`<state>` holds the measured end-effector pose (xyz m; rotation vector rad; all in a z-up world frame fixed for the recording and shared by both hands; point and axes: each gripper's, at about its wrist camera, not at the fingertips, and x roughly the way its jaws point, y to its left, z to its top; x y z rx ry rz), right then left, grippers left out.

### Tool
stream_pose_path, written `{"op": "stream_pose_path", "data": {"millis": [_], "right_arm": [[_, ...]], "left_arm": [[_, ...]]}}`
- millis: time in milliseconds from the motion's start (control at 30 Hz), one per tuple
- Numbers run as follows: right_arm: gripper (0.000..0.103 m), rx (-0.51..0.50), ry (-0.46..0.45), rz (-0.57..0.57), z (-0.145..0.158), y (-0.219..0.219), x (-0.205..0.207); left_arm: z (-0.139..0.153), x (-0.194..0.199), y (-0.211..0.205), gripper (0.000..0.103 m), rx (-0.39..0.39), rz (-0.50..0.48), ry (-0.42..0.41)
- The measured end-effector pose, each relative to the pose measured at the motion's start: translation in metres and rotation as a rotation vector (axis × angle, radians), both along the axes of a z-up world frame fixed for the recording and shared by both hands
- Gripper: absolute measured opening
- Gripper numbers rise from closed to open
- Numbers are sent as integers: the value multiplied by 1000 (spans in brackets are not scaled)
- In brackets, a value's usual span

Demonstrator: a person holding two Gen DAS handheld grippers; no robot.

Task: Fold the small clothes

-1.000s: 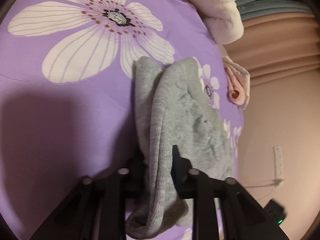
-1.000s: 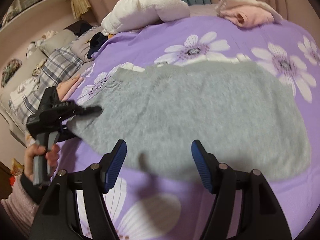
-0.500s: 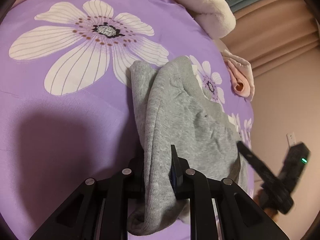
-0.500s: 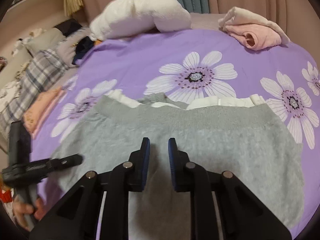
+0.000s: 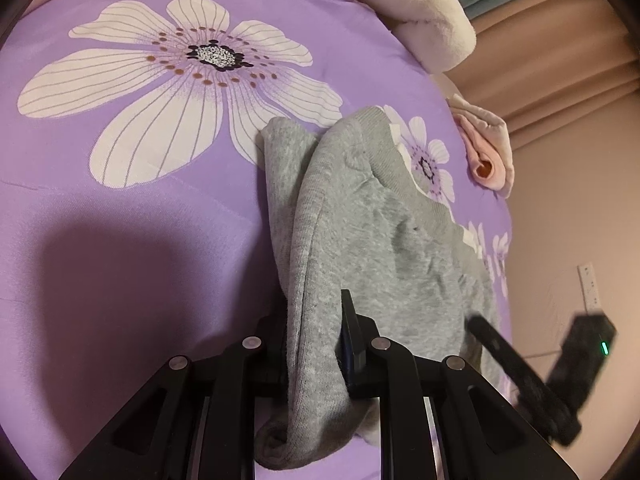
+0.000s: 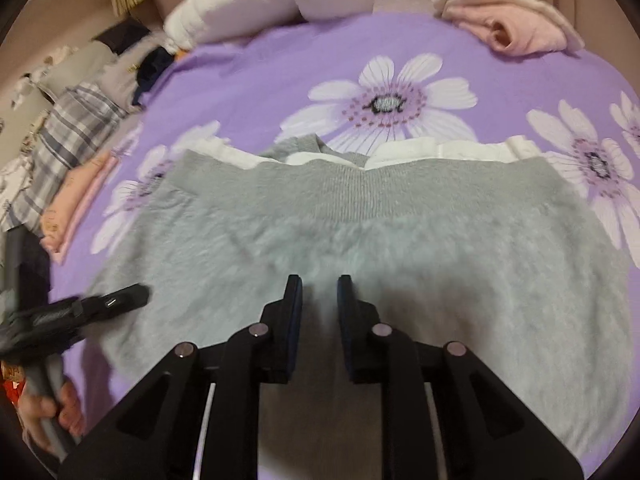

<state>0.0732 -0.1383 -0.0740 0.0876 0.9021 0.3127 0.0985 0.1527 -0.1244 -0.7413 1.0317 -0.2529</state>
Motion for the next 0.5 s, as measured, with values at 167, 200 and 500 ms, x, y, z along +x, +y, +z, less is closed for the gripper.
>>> {"op": "stream_pose_path", "data": {"millis": [167,200,500], "right_arm": [[19,-28,10,55,-11,4,-36],[19,-50,21,61,-18,7,-40],[20,-5,41,60,-38,0,-43]], "left_arm": [[5,2,-8,18,57,0,4],[6,2,-10,18,72,0,6],[36,1,-22,18,135,17,-38]]}}
